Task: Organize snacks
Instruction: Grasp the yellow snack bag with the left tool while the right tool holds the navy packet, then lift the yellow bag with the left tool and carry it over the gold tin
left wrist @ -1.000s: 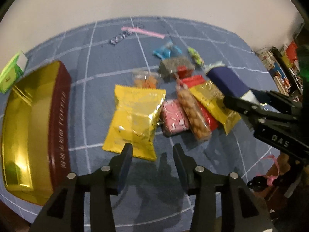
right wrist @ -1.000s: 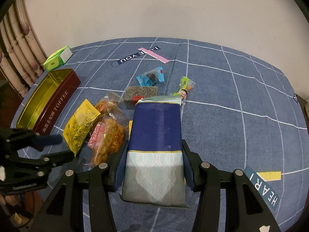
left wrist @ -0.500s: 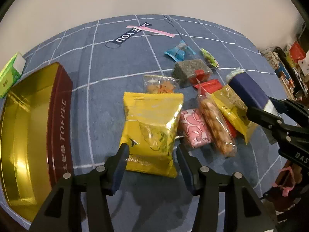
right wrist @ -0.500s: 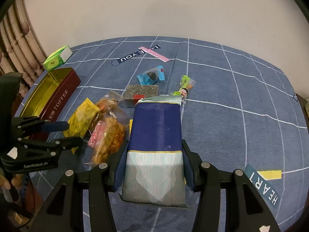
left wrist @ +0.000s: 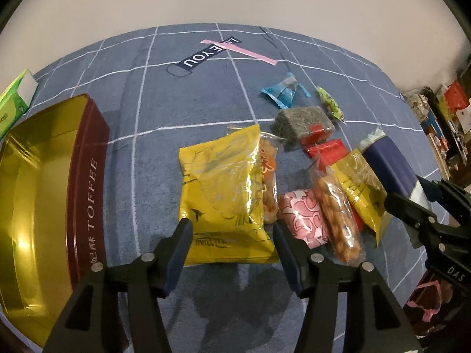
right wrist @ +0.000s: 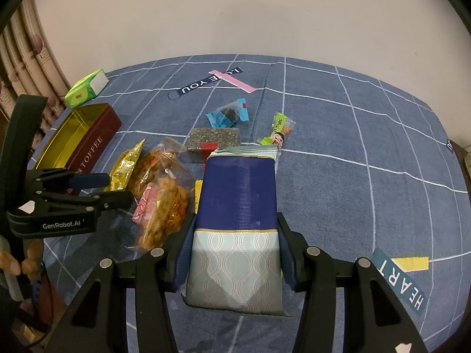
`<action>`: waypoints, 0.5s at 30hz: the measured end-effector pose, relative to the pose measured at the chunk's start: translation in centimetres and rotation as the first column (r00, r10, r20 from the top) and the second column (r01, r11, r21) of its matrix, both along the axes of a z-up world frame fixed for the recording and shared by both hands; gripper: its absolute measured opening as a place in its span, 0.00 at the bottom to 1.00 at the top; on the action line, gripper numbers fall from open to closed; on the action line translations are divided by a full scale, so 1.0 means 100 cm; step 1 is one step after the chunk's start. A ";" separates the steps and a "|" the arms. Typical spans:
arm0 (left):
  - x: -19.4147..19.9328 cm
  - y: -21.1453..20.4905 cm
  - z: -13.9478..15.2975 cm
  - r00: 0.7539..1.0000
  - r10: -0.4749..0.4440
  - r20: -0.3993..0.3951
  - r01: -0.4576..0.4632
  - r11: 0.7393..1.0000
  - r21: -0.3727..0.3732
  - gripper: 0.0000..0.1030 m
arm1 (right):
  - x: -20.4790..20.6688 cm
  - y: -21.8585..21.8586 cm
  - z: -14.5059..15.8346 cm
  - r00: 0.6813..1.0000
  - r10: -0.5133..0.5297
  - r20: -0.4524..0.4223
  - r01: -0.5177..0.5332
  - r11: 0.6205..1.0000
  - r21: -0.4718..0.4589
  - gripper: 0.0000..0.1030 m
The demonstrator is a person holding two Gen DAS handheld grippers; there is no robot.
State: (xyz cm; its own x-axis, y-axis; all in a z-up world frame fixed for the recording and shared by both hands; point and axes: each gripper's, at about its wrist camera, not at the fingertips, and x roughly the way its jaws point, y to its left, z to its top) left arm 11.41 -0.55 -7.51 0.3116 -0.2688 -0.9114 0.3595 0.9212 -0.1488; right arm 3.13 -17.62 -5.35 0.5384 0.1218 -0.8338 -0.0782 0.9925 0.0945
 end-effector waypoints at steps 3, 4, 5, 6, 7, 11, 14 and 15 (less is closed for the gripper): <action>-0.002 -0.002 0.000 1.000 -0.006 0.008 0.006 1.000 0.011 0.55 | -0.001 0.000 0.000 1.000 0.002 0.002 -0.002 1.000 -0.001 0.45; -0.003 -0.002 0.001 1.000 -0.004 0.001 0.004 1.000 0.017 0.52 | -0.001 0.001 0.000 1.000 0.001 0.002 -0.001 1.000 -0.001 0.45; -0.004 -0.002 0.001 1.000 -0.002 0.003 0.002 1.000 0.017 0.51 | -0.001 0.000 0.000 1.000 0.001 0.000 -0.001 1.000 -0.001 0.45; -0.004 -0.002 0.001 1.000 -0.004 0.005 0.004 1.000 0.022 0.50 | -0.001 0.000 0.000 1.000 0.001 -0.001 -0.001 1.000 0.001 0.45; -0.005 -0.002 0.001 1.000 -0.004 0.009 0.004 1.000 0.027 0.47 | -0.001 0.000 0.000 1.000 0.001 0.001 -0.001 1.000 0.000 0.45; -0.009 0.001 0.008 1.000 -0.004 0.025 0.004 1.000 0.025 0.26 | -0.002 0.001 0.001 1.000 0.001 0.006 -0.001 1.000 -0.001 0.45; -0.012 0.003 0.013 1.000 -0.004 0.031 0.003 1.000 0.021 0.22 | -0.003 0.002 0.001 1.000 0.003 0.009 -0.003 1.000 0.000 0.45; -0.012 0.003 0.013 1.000 -0.008 0.029 0.007 1.000 0.023 0.21 | -0.003 0.002 0.001 1.000 0.005 0.008 -0.005 1.000 -0.001 0.45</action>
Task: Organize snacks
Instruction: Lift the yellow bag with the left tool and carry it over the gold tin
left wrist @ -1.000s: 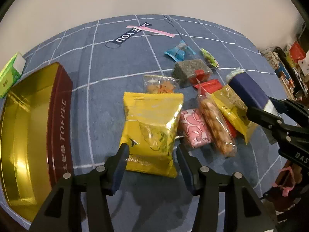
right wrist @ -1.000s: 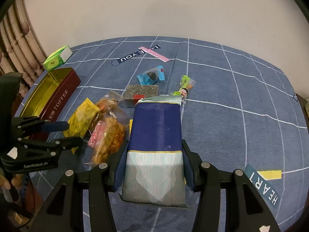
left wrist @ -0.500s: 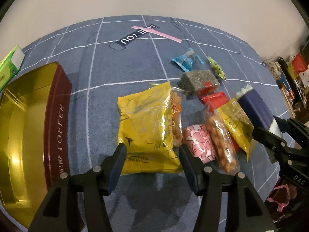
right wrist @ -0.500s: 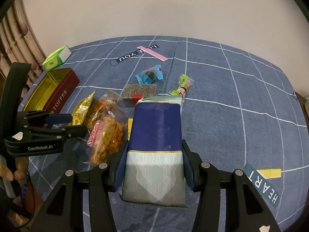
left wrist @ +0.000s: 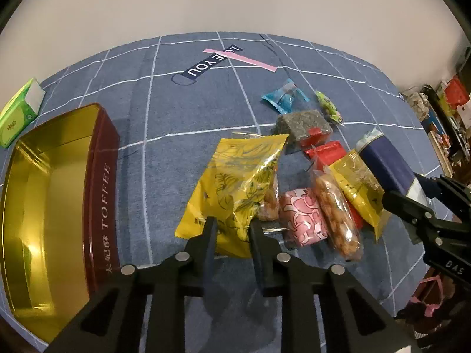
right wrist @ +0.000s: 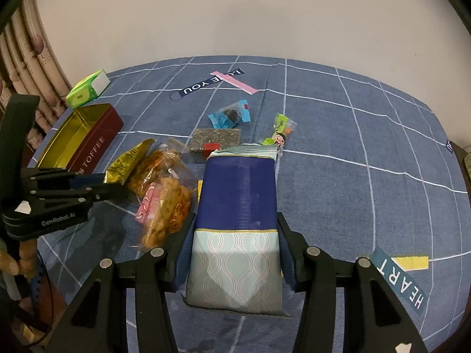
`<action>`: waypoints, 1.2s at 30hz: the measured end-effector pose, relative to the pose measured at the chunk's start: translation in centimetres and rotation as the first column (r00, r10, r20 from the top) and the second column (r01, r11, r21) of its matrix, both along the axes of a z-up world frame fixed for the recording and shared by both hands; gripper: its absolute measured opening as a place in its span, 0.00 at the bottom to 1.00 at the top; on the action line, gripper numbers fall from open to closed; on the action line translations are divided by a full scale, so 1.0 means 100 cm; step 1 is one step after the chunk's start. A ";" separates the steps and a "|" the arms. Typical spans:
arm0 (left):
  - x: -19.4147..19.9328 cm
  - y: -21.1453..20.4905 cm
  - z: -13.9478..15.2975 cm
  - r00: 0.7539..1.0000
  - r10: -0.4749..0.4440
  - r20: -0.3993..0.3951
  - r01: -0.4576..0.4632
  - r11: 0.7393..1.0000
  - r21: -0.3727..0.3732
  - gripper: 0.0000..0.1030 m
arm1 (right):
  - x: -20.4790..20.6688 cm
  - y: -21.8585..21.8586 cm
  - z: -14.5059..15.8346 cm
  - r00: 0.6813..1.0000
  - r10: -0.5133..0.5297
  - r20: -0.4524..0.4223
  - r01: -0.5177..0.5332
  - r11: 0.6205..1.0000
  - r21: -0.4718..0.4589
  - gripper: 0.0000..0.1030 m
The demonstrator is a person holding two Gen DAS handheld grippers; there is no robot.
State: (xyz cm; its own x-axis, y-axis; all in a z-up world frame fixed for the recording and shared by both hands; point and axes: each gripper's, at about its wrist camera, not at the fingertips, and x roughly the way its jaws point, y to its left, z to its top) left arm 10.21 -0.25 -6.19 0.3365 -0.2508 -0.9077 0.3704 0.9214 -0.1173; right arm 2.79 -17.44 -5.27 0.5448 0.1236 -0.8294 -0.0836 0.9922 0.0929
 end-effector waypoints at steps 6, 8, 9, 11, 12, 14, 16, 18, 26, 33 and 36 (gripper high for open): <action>-0.006 0.000 0.007 1.000 -0.007 0.014 0.007 1.000 -0.002 0.16 | -0.002 0.001 0.001 1.000 0.003 0.005 -0.003 1.000 -0.001 0.45; -0.005 0.000 0.009 1.000 -0.002 0.017 0.002 1.000 -0.003 0.15 | -0.002 0.001 0.002 1.000 0.002 0.006 -0.002 1.000 -0.002 0.45; -0.006 0.001 0.009 1.000 -0.005 0.013 0.005 1.000 -0.005 0.14 | -0.002 0.001 0.002 1.000 0.002 0.007 -0.002 1.000 -0.002 0.45; -0.007 0.002 0.011 1.000 0.002 0.020 -0.002 1.000 -0.005 0.14 | -0.002 0.001 0.002 1.000 0.002 0.007 -0.002 1.000 -0.005 0.45; -0.008 0.002 0.013 1.000 0.000 0.017 0.001 1.000 -0.011 0.14 | -0.002 0.001 0.002 1.000 0.002 0.006 -0.002 1.000 -0.004 0.45; -0.009 0.004 0.016 1.000 0.004 0.019 -0.004 1.000 -0.018 0.13 | -0.002 0.001 0.003 1.000 0.002 0.007 -0.002 1.000 -0.008 0.45; -0.010 0.005 0.020 1.000 0.001 0.019 0.000 1.000 -0.023 0.13 | -0.002 0.002 0.003 1.000 0.001 0.007 -0.001 1.000 -0.012 0.45; -0.013 0.007 0.025 1.000 0.004 0.027 -0.003 1.000 -0.023 0.13 | -0.003 0.002 0.003 1.000 -0.002 0.009 0.002 1.000 -0.012 0.45; -0.018 0.023 0.049 0.997 0.042 0.059 -0.041 0.999 -0.026 0.13 | -0.002 0.003 0.001 1.000 -0.018 0.004 0.018 1.000 -0.021 0.45; -0.016 0.057 0.061 0.991 0.107 0.081 -0.108 0.994 0.005 0.13 | -0.001 0.005 -0.002 1.000 -0.021 -0.002 0.021 0.999 -0.033 0.45; -0.016 0.073 0.063 0.989 0.129 0.077 -0.128 0.992 -0.020 0.13 | 0.000 0.006 -0.003 1.000 -0.024 -0.003 0.024 0.999 -0.038 0.45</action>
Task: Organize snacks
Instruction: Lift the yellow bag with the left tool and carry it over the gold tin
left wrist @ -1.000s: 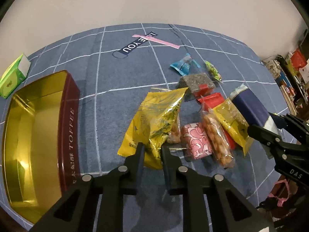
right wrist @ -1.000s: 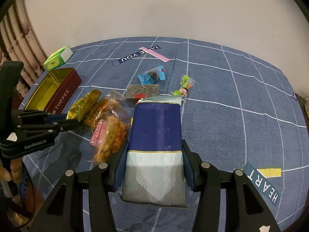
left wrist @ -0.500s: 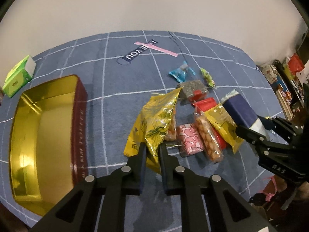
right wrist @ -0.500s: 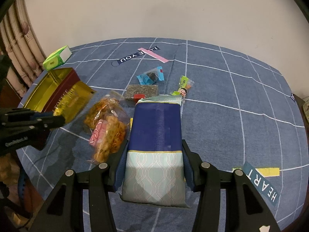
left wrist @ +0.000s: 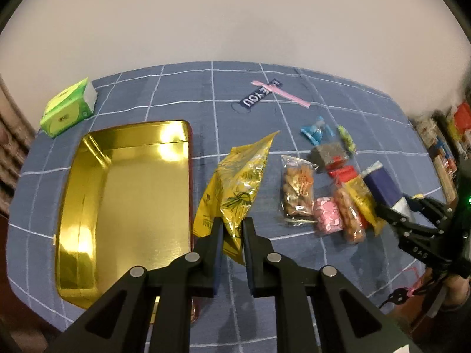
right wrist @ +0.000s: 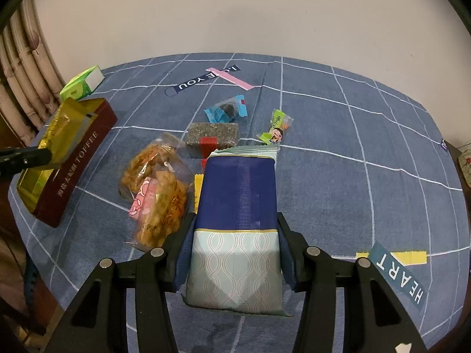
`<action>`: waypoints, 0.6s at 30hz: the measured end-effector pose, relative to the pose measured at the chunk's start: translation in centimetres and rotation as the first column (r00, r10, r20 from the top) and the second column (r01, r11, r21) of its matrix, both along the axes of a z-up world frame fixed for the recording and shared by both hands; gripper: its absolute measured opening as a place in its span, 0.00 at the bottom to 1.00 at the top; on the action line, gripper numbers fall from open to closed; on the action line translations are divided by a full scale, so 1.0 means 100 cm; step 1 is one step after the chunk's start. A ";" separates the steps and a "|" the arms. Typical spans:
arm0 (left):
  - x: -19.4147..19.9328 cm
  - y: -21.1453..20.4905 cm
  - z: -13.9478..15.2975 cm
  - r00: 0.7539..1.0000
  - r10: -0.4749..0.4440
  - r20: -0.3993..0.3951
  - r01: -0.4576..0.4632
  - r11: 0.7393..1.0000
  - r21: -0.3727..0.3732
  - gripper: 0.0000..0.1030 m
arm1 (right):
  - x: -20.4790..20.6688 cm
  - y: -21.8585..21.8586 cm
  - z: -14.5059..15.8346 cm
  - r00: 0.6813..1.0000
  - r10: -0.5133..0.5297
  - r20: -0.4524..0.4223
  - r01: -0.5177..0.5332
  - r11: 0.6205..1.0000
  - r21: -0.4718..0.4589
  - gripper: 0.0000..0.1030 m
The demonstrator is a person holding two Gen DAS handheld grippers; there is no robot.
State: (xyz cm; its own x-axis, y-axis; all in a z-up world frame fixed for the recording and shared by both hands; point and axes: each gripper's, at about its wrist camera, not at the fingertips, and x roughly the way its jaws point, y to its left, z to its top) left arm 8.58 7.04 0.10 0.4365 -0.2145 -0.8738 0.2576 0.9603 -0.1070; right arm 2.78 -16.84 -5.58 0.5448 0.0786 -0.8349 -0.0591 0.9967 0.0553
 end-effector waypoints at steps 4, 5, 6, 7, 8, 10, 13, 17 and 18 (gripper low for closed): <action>0.001 0.014 0.010 1.000 0.016 0.023 -0.016 1.000 0.011 0.12 | 0.001 0.001 -0.001 1.000 -0.001 0.000 0.001 1.000 -0.006 0.45; 0.001 0.018 0.011 1.000 0.021 0.018 -0.021 1.000 -0.005 0.12 | 0.001 0.002 -0.001 1.000 -0.005 0.001 0.005 1.000 -0.008 0.45; 0.001 0.022 0.012 0.999 0.030 0.015 -0.030 0.999 -0.019 0.12 | 0.002 0.001 -0.001 1.000 -0.006 0.001 0.006 1.000 -0.008 0.45; 0.002 0.026 0.013 0.999 0.038 0.017 -0.037 0.999 -0.030 0.11 | 0.001 0.001 -0.001 1.000 -0.007 0.001 0.007 1.000 -0.008 0.45; 0.001 0.028 0.015 0.999 0.039 0.022 -0.038 0.999 -0.035 0.11 | 0.001 0.001 -0.001 1.000 -0.009 0.001 0.009 1.000 -0.010 0.45; 0.001 0.035 0.018 0.998 0.049 0.032 -0.048 0.998 -0.039 0.11 | 0.001 0.001 -0.001 1.000 -0.009 0.000 0.009 1.000 -0.013 0.45; 0.003 0.044 0.018 0.997 0.071 0.027 -0.069 0.997 -0.042 0.11 | 0.001 0.001 -0.001 1.000 -0.010 -0.001 0.010 1.000 -0.018 0.45; 0.004 0.057 0.020 0.995 0.097 0.032 -0.095 0.994 -0.044 0.09 | 0.002 0.001 -0.001 1.000 -0.015 0.000 0.015 1.000 -0.023 0.45; 0.004 0.060 0.020 0.994 0.104 0.035 -0.103 0.994 -0.038 0.08 | 0.001 0.001 -0.001 1.000 -0.015 -0.001 0.015 1.000 -0.025 0.45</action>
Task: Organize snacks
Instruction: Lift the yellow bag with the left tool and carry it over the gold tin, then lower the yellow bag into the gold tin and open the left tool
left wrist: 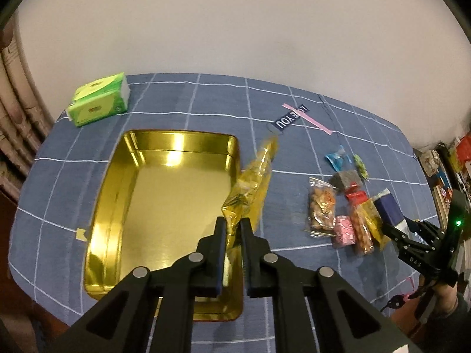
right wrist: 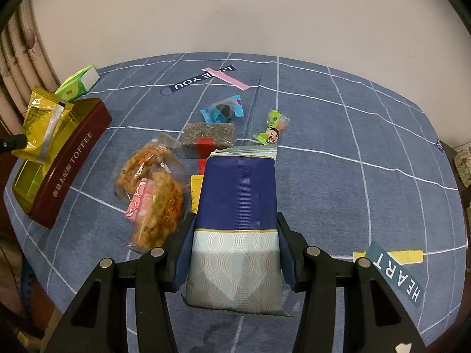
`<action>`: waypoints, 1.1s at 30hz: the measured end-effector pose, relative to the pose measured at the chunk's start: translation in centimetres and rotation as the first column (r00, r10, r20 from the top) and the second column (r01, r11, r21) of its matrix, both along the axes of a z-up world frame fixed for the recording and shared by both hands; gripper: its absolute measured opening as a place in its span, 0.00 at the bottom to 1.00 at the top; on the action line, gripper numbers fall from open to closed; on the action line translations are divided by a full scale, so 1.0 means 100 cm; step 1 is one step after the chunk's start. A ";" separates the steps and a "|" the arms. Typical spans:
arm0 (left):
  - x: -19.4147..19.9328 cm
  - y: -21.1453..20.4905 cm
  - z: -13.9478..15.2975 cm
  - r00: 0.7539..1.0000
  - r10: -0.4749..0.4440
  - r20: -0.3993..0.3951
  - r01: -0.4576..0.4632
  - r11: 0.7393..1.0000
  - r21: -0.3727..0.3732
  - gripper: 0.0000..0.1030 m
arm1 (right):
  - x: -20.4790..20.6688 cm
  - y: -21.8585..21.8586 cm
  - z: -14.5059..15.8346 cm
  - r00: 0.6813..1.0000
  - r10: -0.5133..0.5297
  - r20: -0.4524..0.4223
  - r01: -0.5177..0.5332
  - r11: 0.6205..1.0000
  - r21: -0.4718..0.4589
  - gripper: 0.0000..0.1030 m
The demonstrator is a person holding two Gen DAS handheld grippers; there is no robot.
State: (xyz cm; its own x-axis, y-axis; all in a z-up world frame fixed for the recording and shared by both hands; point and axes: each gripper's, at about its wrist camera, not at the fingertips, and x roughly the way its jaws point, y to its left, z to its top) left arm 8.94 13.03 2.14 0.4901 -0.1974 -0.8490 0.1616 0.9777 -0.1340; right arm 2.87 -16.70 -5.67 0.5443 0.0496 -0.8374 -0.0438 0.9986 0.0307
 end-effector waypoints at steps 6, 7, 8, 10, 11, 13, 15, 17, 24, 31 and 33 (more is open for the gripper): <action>0.001 0.025 -0.008 0.998 0.062 -0.017 -0.061 0.998 0.032 0.08 | 0.000 0.000 0.000 1.000 -0.001 -0.005 0.001 1.000 -0.001 0.45; 0.001 0.029 -0.011 0.997 0.073 -0.027 -0.071 0.997 0.041 0.08 | 0.000 0.000 0.000 1.000 0.000 -0.006 0.000 1.000 0.000 0.45; 0.001 0.034 -0.014 0.996 0.079 -0.035 -0.077 0.996 0.050 0.08 | 0.001 0.000 0.000 1.000 0.000 -0.006 0.000 1.000 -0.001 0.45; 0.001 0.042 -0.018 0.995 0.097 -0.035 -0.095 0.993 0.071 0.08 | 0.001 0.000 0.000 1.000 0.000 -0.007 0.000 1.000 -0.003 0.45; 0.001 0.046 -0.019 0.994 0.105 -0.036 -0.102 0.992 0.078 0.08 | 0.001 0.000 0.000 1.000 0.001 -0.008 -0.001 1.000 -0.001 0.45; 0.002 0.055 -0.022 0.991 0.127 -0.039 -0.123 0.988 0.094 0.08 | 0.001 0.000 -0.001 1.000 0.001 -0.010 -0.001 1.000 -0.005 0.45; 0.001 0.062 -0.025 0.990 0.133 -0.044 -0.128 0.987 0.098 0.08 | 0.002 0.000 -0.001 1.000 0.001 -0.010 -0.001 1.000 -0.003 0.45; 0.001 0.065 -0.028 0.989 0.139 -0.044 -0.133 0.984 0.120 0.08 | 0.002 0.001 -0.001 1.000 0.001 -0.011 -0.001 1.000 -0.006 0.45; 0.001 0.074 -0.043 0.984 0.164 -0.070 -0.153 0.977 0.148 0.08 | 0.002 0.003 0.000 1.000 0.001 -0.010 -0.001 1.000 -0.013 0.45; -0.002 0.074 -0.049 0.981 0.174 -0.082 -0.159 0.973 0.167 0.08 | 0.003 0.004 0.000 1.000 -0.003 -0.010 0.003 1.000 -0.014 0.45; -0.002 0.075 -0.050 0.980 0.181 -0.089 -0.164 0.972 0.169 0.08 | 0.004 0.004 0.000 1.000 -0.002 -0.010 0.002 1.000 -0.015 0.45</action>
